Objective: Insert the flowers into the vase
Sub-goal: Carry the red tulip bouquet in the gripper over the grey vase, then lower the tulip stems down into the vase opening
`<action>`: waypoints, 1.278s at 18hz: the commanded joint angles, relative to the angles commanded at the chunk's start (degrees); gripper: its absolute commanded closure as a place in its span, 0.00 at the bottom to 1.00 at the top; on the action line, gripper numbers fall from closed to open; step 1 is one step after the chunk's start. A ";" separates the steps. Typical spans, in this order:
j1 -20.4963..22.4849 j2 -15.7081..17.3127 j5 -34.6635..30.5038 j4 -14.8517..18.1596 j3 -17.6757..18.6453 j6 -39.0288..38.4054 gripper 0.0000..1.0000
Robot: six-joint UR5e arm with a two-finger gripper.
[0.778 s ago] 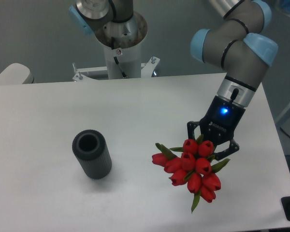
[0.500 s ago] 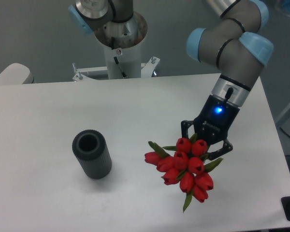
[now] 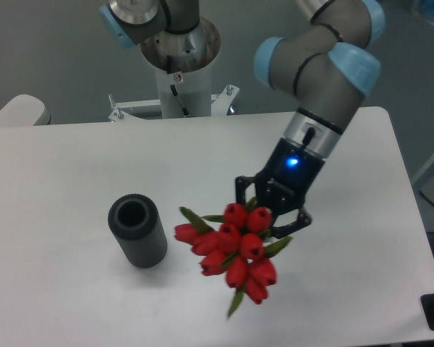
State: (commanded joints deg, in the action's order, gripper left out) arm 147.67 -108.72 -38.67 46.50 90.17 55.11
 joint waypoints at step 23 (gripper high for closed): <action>-2.91 7.03 17.84 -0.62 2.98 -8.63 0.78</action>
State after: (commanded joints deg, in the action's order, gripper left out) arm 144.76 -101.69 -20.83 45.88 93.15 46.48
